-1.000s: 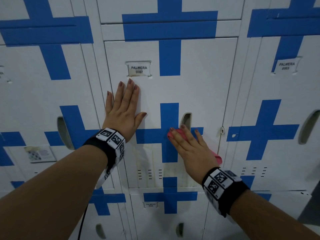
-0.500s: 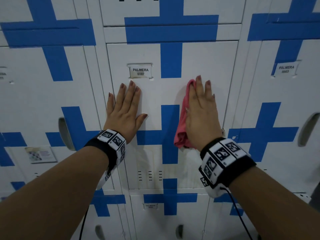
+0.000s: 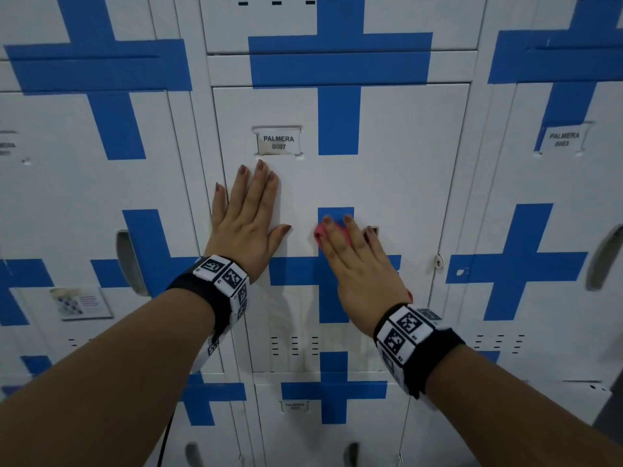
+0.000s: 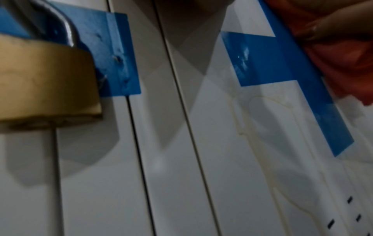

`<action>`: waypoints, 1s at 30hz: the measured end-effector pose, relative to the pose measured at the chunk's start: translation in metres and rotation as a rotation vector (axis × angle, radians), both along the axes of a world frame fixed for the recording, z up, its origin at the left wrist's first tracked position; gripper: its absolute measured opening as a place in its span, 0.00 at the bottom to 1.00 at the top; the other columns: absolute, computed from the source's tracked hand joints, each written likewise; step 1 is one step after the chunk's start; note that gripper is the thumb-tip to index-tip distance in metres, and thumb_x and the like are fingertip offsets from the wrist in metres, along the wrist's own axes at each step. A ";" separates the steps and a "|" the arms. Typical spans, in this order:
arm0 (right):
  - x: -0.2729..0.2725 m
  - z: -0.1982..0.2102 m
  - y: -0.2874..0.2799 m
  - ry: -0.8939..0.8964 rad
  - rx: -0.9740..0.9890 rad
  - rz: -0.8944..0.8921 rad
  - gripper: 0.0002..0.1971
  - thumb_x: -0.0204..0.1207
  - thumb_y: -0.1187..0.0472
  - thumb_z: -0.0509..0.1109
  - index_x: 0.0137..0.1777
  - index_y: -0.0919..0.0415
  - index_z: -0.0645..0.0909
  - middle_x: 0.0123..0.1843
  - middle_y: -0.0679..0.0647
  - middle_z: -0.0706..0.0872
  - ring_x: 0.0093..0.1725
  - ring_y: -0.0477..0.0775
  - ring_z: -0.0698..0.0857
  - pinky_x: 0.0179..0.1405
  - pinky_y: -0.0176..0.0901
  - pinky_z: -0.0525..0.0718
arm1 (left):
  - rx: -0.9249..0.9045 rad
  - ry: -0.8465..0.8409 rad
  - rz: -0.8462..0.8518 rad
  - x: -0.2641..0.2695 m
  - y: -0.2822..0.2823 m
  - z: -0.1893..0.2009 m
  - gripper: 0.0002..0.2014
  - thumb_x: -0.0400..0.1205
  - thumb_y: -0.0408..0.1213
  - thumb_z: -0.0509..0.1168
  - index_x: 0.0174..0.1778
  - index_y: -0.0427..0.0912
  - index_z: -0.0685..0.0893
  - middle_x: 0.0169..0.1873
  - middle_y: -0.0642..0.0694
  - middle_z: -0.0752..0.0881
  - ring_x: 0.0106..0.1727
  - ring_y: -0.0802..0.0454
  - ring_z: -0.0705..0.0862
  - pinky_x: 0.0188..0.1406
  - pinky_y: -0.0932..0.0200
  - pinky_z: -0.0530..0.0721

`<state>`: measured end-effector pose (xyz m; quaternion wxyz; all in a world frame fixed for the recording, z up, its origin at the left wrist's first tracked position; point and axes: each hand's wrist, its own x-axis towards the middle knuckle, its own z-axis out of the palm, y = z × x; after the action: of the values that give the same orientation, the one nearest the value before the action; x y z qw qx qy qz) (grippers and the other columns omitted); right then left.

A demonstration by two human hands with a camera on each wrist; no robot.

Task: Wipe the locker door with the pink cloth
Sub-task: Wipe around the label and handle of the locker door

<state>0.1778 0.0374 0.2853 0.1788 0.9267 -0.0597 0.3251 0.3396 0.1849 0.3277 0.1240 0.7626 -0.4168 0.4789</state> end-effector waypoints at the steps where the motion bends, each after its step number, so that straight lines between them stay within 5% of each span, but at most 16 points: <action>1: -0.001 -0.005 0.001 0.025 -0.012 0.004 0.44 0.67 0.71 0.54 0.83 0.58 0.38 0.84 0.54 0.40 0.82 0.61 0.36 0.80 0.61 0.42 | 0.000 -0.005 0.000 0.000 0.000 0.000 0.35 0.84 0.56 0.44 0.82 0.43 0.38 0.81 0.52 0.37 0.81 0.51 0.32 0.79 0.44 0.35; 6: -0.012 -0.016 0.003 0.162 -0.064 0.032 0.38 0.68 0.70 0.42 0.83 0.59 0.46 0.84 0.55 0.44 0.82 0.61 0.40 0.80 0.59 0.41 | 0.005 0.002 -0.009 -0.001 0.001 0.001 0.35 0.84 0.55 0.45 0.82 0.42 0.40 0.81 0.50 0.39 0.81 0.51 0.32 0.79 0.45 0.34; 11: -0.012 -0.008 0.001 0.097 -0.004 0.251 0.35 0.60 0.75 0.68 0.71 0.59 0.76 0.75 0.55 0.75 0.76 0.61 0.70 0.74 0.59 0.59 | 0.016 0.039 -0.019 -0.004 0.003 0.002 0.35 0.84 0.55 0.44 0.82 0.44 0.39 0.82 0.49 0.39 0.82 0.51 0.33 0.79 0.45 0.34; 16: -0.029 0.010 0.012 -0.163 0.802 0.464 0.24 0.75 0.73 0.59 0.66 0.52 0.82 0.67 0.42 0.81 0.68 0.34 0.74 0.72 0.29 0.67 | -0.017 0.098 -0.033 -0.019 0.005 0.005 0.34 0.84 0.51 0.48 0.83 0.42 0.45 0.83 0.47 0.44 0.83 0.49 0.39 0.80 0.46 0.34; 20: -0.035 0.021 0.021 -0.313 1.152 0.470 0.26 0.70 0.77 0.60 0.62 0.53 0.83 0.61 0.46 0.84 0.61 0.38 0.80 0.64 0.30 0.74 | -0.093 0.221 -0.165 -0.054 0.003 0.000 0.29 0.85 0.48 0.46 0.82 0.42 0.55 0.83 0.45 0.53 0.83 0.48 0.48 0.80 0.43 0.40; 22: -0.036 0.022 0.027 -0.346 1.259 0.491 0.23 0.69 0.77 0.64 0.58 0.54 0.83 0.57 0.50 0.85 0.56 0.42 0.83 0.59 0.35 0.79 | -0.140 0.416 -0.390 -0.080 0.002 -0.015 0.29 0.85 0.52 0.47 0.81 0.43 0.60 0.78 0.45 0.65 0.79 0.50 0.61 0.78 0.43 0.59; 26: -0.042 0.021 0.040 -0.381 1.346 0.544 0.13 0.73 0.71 0.71 0.47 0.50 0.83 0.47 0.46 0.87 0.47 0.40 0.85 0.49 0.31 0.81 | -0.320 1.265 -0.827 -0.144 0.000 -0.039 0.31 0.82 0.60 0.53 0.81 0.59 0.54 0.70 0.58 0.75 0.66 0.72 0.75 0.64 0.69 0.76; 30: -0.043 0.019 0.040 -0.431 1.311 0.477 0.11 0.75 0.71 0.69 0.41 0.53 0.80 0.41 0.47 0.85 0.40 0.38 0.82 0.43 0.30 0.80 | -0.540 1.315 -0.871 -0.164 -0.002 -0.057 0.35 0.83 0.39 0.63 0.77 0.69 0.50 0.46 0.51 0.84 0.44 0.61 0.87 0.43 0.63 0.84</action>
<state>0.1352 0.0777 0.3041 -0.5043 0.7466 -0.0723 0.4278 0.1752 0.1825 0.2706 0.6947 0.6016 -0.3878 -0.0712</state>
